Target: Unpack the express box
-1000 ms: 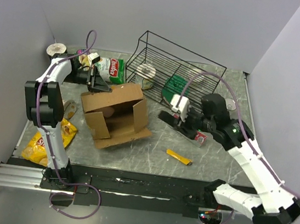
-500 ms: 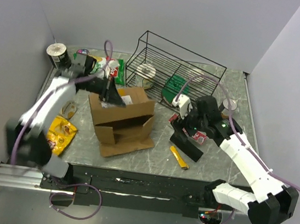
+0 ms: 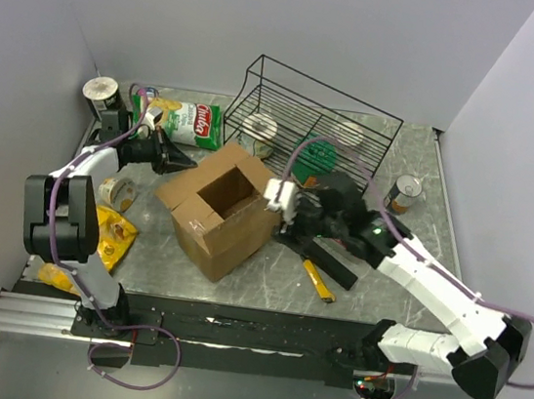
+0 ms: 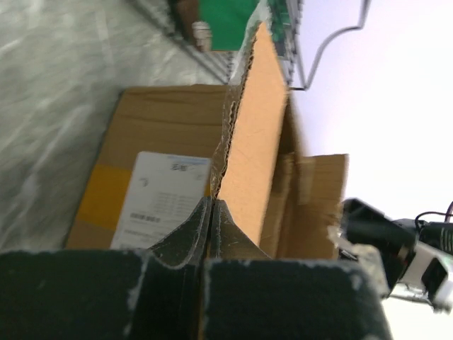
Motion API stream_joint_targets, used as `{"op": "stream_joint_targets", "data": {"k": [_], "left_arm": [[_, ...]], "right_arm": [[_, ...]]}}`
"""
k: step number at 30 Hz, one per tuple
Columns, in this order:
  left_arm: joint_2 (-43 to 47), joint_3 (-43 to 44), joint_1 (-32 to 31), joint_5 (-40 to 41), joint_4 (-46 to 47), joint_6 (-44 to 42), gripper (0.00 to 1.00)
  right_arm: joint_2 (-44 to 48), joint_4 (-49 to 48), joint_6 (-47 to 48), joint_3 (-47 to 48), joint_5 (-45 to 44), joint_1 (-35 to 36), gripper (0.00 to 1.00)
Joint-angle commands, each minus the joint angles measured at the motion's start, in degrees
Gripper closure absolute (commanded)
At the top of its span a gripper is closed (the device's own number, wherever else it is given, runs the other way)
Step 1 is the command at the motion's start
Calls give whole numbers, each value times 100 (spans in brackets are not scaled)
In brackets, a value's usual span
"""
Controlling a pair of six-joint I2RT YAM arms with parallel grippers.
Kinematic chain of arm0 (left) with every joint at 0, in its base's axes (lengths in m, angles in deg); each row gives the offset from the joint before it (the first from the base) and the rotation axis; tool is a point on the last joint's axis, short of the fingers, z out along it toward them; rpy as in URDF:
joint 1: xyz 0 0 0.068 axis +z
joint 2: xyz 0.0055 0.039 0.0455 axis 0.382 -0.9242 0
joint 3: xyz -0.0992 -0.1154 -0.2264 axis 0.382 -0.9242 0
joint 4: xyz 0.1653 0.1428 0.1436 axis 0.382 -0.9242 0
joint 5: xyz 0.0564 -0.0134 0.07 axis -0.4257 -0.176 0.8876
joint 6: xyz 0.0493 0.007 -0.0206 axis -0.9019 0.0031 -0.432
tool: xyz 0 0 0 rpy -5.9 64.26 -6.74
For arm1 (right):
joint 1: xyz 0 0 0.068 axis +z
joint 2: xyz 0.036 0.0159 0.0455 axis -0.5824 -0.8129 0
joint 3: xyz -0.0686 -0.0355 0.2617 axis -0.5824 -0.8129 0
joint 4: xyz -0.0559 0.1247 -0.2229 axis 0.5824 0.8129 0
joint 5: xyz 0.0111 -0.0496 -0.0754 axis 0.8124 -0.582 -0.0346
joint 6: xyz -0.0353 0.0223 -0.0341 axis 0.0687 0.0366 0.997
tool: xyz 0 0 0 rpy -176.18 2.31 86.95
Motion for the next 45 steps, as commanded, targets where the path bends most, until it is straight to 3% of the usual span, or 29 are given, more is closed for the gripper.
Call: {"op": "stream_joint_targets", "data": {"k": [1,9,15,21,27,28,32,33,40,45], "left_arm": [[376,66,-91,-245,750,486,99],[929,-14,-144,-121,486,301,99],[1298,-40,-179,98,425,223,99],[1466,-93,-179,327,399,126,99],[1598,-76,-179,502,302,-32,99],[1633,-102,-188,538,293,-58,99],[1677,-295,-188,538,390,12,99],[1659,-330,-188,547,390,-6,99],[1458,-611,-153,1047,12,-261,99],[1343,-700,-144,1285,47,-287,99]], "right_arm": [[-430,-1391,360,455,-396,703,37],[-1871,-2561,61,1931,-800,723,43],[-2997,-1843,157,2873,-380,731,51],[-2804,-1060,333,1917,35,898,56],[-3128,-576,105,1791,60,951,57],[-3329,-524,0,1862,130,960,56],[-3788,-460,-597,2082,263,951,24],[-3867,-470,-711,2074,376,951,22],[-4622,-6,-1054,2336,475,1030,23],[-4387,347,-1275,2802,648,899,27]]}}
